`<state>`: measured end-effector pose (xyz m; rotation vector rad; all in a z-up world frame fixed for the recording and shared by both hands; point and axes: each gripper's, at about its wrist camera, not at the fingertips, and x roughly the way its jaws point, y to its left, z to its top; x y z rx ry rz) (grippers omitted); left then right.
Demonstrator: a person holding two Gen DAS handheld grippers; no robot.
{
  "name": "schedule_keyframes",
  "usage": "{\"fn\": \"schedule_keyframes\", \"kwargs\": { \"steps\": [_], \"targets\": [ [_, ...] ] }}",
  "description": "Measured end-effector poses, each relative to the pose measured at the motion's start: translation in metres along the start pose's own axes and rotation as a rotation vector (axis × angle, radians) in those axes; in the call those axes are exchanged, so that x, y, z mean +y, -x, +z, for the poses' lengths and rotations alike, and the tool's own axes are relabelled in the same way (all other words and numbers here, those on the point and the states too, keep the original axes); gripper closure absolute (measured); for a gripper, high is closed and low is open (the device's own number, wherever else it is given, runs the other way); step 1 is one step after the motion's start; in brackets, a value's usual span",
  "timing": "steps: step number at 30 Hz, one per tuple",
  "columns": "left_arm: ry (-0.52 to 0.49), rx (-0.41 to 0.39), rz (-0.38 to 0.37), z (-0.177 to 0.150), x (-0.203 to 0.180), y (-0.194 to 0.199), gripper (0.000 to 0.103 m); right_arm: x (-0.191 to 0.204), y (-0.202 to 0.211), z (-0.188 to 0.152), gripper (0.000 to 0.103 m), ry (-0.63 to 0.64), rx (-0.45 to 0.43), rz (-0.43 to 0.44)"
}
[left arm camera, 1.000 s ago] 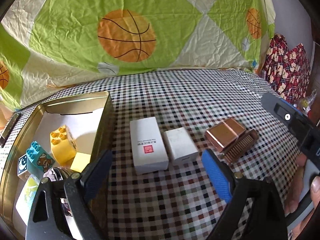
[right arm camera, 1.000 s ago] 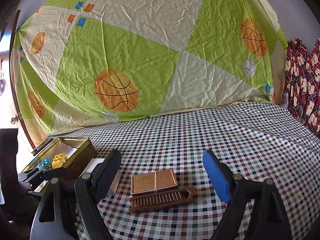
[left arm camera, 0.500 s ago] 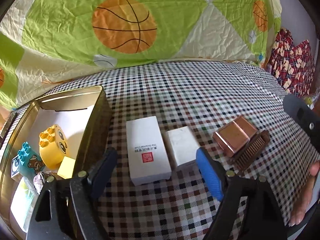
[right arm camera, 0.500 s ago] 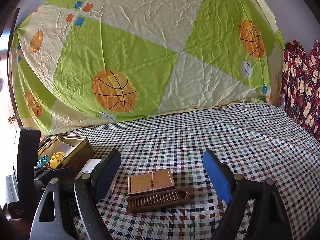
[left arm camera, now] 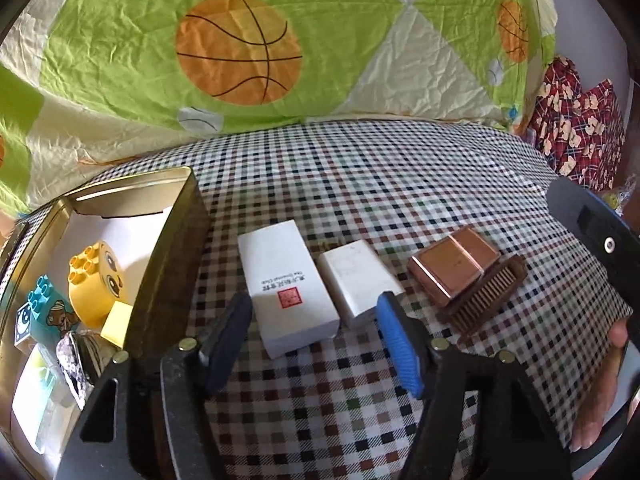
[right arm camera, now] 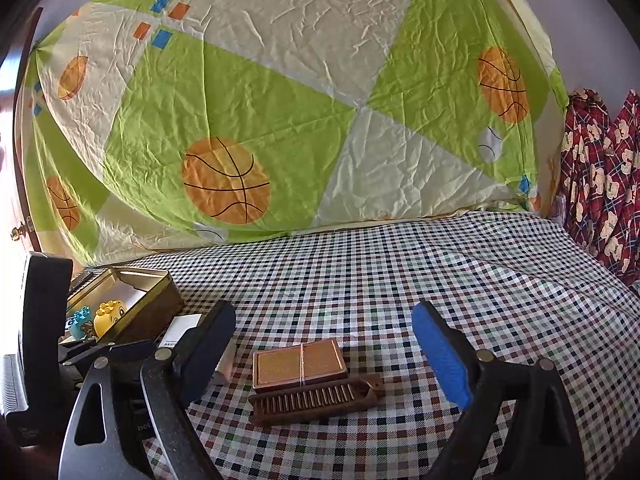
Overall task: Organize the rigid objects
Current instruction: 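Grasp the white box with the left tool while the right tool reaches around the brown comb tray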
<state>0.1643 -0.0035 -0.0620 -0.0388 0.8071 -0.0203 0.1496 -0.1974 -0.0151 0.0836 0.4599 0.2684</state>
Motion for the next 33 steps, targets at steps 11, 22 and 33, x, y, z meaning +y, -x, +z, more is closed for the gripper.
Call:
{"fn": "schedule_keyframes", "kwargs": {
  "steps": [11,22,33],
  "targets": [
    [0.076,0.072,-0.047,0.001,0.02,-0.02,0.052,-0.001,-0.002,0.0,0.011,-0.004,0.012,-0.001],
    [0.055,0.002,-0.022,-0.004,0.021,0.002,0.063,-0.017,-0.027,-0.006,0.011,-0.086,0.172,0.07],
    [0.061,-0.05,-0.034,-0.009,0.024,0.016,0.063,0.018,-0.053,-0.026,0.005,0.13,0.397,0.072]
  ]
}}
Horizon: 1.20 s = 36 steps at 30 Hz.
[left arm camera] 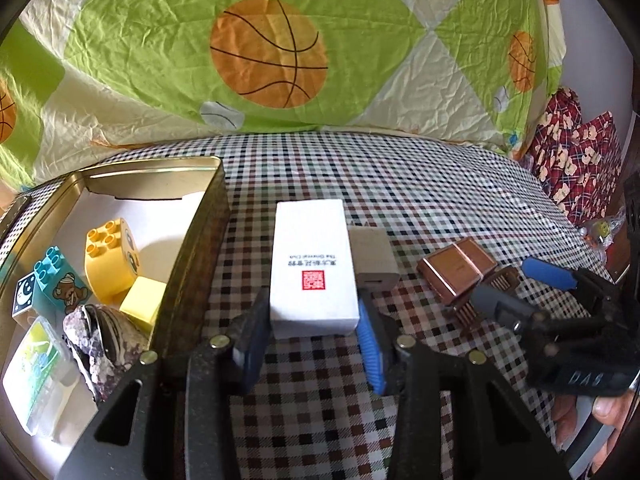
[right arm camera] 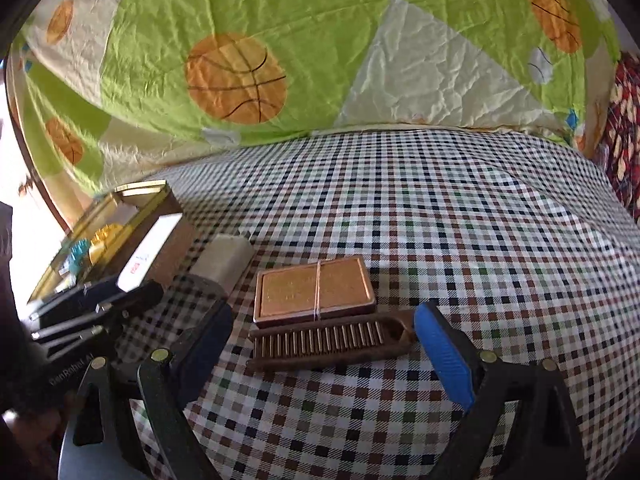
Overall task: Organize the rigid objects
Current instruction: 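Grasp the white box with the left tool while the right tool reaches around the brown comb tray, then grasp the brown comb with the right tool while the left tool holds the white box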
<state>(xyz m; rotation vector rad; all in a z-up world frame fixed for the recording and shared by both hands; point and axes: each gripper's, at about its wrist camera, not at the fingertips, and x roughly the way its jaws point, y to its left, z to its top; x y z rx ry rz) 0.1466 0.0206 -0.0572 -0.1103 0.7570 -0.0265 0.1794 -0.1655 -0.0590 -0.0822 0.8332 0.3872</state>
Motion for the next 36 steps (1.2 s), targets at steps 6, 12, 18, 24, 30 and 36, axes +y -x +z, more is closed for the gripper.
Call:
{"fn": "schedule_keyframes", "kwargs": {
  "steps": [6,12,18,24,30,36],
  "targets": [
    [0.002,-0.005,-0.002,-0.001,0.0,0.002,0.063,0.009,-0.014,-0.002,0.004,0.064,0.069,-0.07],
    [0.004,-0.015,-0.003,-0.001,0.0,0.005,0.063,0.01,-0.017,0.0,0.004,0.077,0.074,-0.093],
    [0.007,-0.029,-0.005,-0.001,0.0,0.008,0.063,0.006,-0.01,-0.002,0.014,0.059,0.045,-0.066],
    [0.007,-0.03,-0.004,-0.001,0.0,0.008,0.063,0.01,0.001,-0.02,0.015,0.135,0.078,-0.131],
    [0.007,-0.038,-0.001,-0.001,-0.001,0.008,0.063,-0.01,0.016,-0.016,0.015,-0.088,0.004,-0.06],
    [0.004,-0.041,-0.001,-0.002,-0.001,0.009,0.063,-0.011,-0.004,-0.008,0.015,-0.166,0.052,-0.097]
  ]
}}
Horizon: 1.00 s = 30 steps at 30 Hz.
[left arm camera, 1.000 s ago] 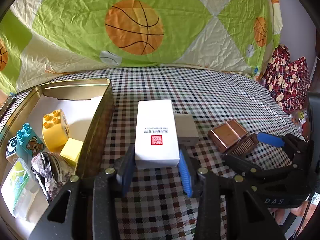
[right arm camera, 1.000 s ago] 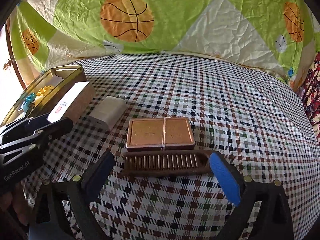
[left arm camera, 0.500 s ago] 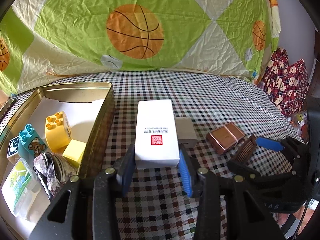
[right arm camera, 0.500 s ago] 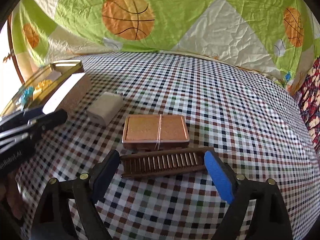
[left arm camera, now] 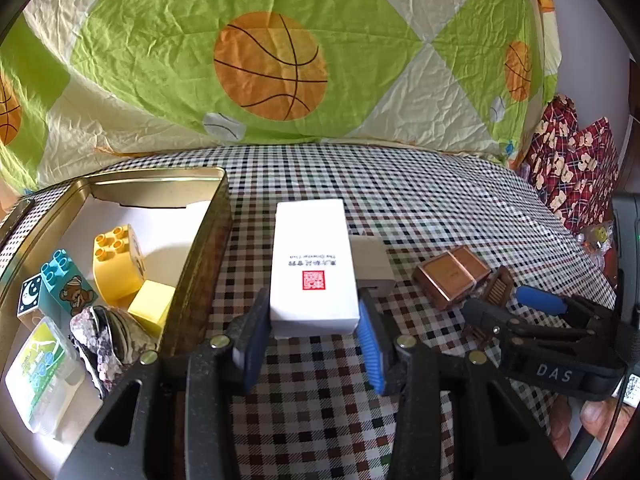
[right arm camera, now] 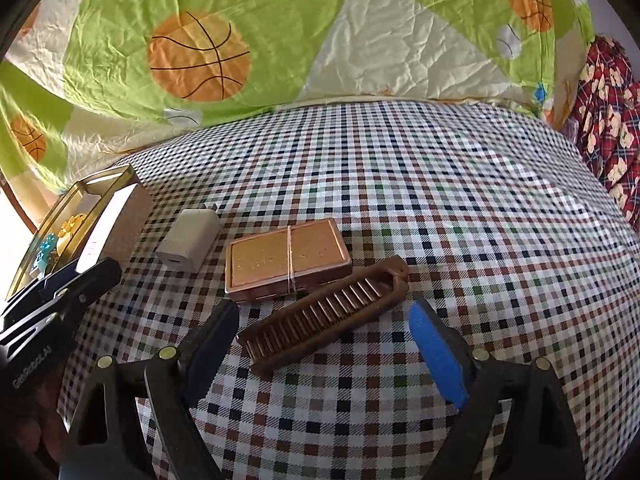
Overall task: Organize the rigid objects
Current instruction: 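Grasp the brown comb with the right tool while the left tool holds the white box, then lift the brown comb with the right tool while the left tool lifts the white box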
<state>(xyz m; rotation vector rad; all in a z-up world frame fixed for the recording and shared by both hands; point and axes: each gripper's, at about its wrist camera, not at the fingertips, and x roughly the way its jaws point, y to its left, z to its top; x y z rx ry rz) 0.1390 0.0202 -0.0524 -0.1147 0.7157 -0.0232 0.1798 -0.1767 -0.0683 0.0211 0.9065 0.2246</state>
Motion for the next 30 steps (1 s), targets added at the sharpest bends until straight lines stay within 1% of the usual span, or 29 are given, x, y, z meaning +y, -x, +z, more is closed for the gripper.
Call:
{"fn": "schedule_keyframes", "kwargs": {
  "steps": [2,3,4,6,7,9,13,14,16,25,30],
  "targets": [
    [-0.006,-0.004,0.0,0.0,-0.001,0.001,0.063,0.002,-0.001,0.001,0.016,0.018,0.007,-0.017],
    [-0.009,-0.006,0.0,0.0,-0.001,0.001,0.063,0.001,-0.003,0.001,0.023,0.024,0.011,-0.014],
    [-0.012,-0.01,0.001,-0.001,-0.001,0.002,0.063,0.0,-0.005,0.002,0.028,0.032,0.021,-0.024],
    [-0.016,-0.016,0.003,-0.001,-0.002,0.003,0.063,0.0,-0.005,0.002,0.046,0.058,0.026,-0.055],
    [-0.018,-0.018,0.003,-0.001,-0.003,0.004,0.063,-0.001,-0.006,0.002,0.049,0.066,0.026,-0.062],
    [-0.02,-0.019,0.003,-0.001,-0.003,0.004,0.063,-0.004,-0.004,0.0,0.061,0.082,0.024,-0.071],
    [-0.016,-0.025,-0.002,-0.001,-0.002,0.005,0.063,-0.009,0.004,-0.003,0.07,0.096,0.02,-0.059],
    [-0.016,-0.027,-0.002,-0.001,-0.002,0.006,0.063,-0.009,0.006,-0.003,0.075,0.095,0.018,-0.052],
    [-0.017,-0.033,-0.002,-0.002,-0.003,0.007,0.063,-0.009,0.008,-0.001,0.076,0.093,0.004,-0.033],
    [-0.025,-0.074,0.003,-0.003,-0.004,0.016,0.063,0.0,0.026,-0.001,0.076,0.12,-0.094,-0.034],
    [-0.037,-0.104,0.009,-0.004,-0.007,0.022,0.063,0.0,0.035,-0.001,0.076,0.126,-0.148,-0.01]
  ]
}}
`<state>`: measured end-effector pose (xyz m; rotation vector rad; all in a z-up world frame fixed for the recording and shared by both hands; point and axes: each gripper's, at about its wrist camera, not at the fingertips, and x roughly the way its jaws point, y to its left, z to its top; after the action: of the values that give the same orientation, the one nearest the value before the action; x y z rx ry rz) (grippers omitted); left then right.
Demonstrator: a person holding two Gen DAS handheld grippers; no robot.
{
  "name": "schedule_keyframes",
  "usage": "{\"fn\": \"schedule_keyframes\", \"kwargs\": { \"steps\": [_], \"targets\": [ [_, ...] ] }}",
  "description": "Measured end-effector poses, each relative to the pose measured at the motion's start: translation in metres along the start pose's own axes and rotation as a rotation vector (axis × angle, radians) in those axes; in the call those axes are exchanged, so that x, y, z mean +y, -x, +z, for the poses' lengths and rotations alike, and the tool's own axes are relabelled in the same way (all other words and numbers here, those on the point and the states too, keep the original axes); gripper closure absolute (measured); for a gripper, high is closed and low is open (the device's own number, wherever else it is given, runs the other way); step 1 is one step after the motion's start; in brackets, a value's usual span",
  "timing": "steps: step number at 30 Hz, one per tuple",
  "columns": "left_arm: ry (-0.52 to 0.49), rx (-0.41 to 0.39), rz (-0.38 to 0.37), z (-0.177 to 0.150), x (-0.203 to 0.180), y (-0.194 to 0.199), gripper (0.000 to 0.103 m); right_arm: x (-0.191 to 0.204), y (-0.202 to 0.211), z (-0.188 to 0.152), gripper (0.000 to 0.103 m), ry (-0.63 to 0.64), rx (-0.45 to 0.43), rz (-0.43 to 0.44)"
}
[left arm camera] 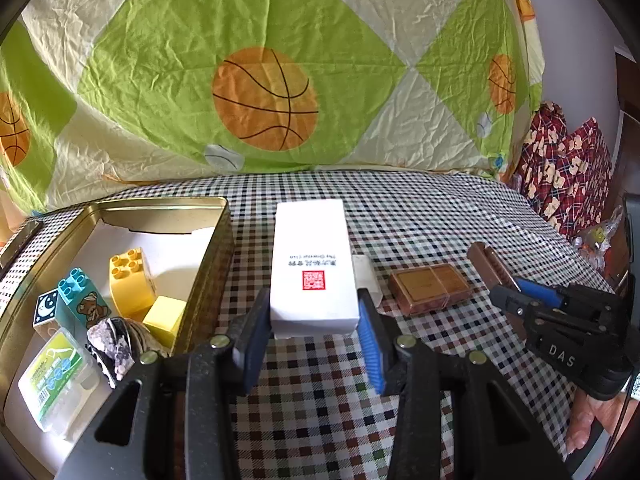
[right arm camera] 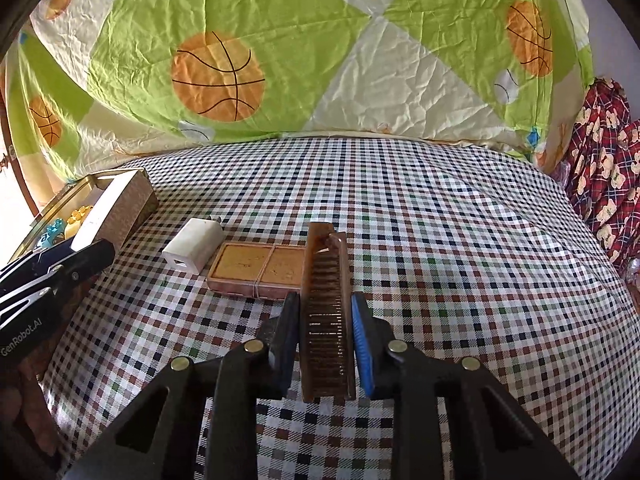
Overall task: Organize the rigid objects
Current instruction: 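Lift the brown comb with the right tool while the left tool lifts the white box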
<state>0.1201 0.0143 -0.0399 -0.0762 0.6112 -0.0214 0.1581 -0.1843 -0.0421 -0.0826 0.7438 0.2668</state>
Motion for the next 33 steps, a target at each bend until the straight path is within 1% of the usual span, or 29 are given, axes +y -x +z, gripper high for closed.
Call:
{"fn": "schedule_keyframes", "kwargs": {
  "steps": [9,15,26,33],
  "targets": [
    [-0.025,-0.065,0.021,0.0,-0.005,0.013,0.063,0.001,0.013,0.0,0.076,0.013,-0.072,0.007],
    [-0.022,-0.098,0.029,-0.002,-0.004,0.021,0.063,0.002,0.022,-0.003,0.076,0.021,-0.124,0.015],
    [-0.035,-0.15,0.047,-0.005,-0.004,0.034,0.063,0.001,0.039,-0.008,0.076,0.022,-0.222,0.025],
    [-0.036,-0.175,0.059,-0.007,-0.004,0.041,0.063,0.001,0.046,-0.01,0.076,0.024,-0.261,0.021]
  ]
}}
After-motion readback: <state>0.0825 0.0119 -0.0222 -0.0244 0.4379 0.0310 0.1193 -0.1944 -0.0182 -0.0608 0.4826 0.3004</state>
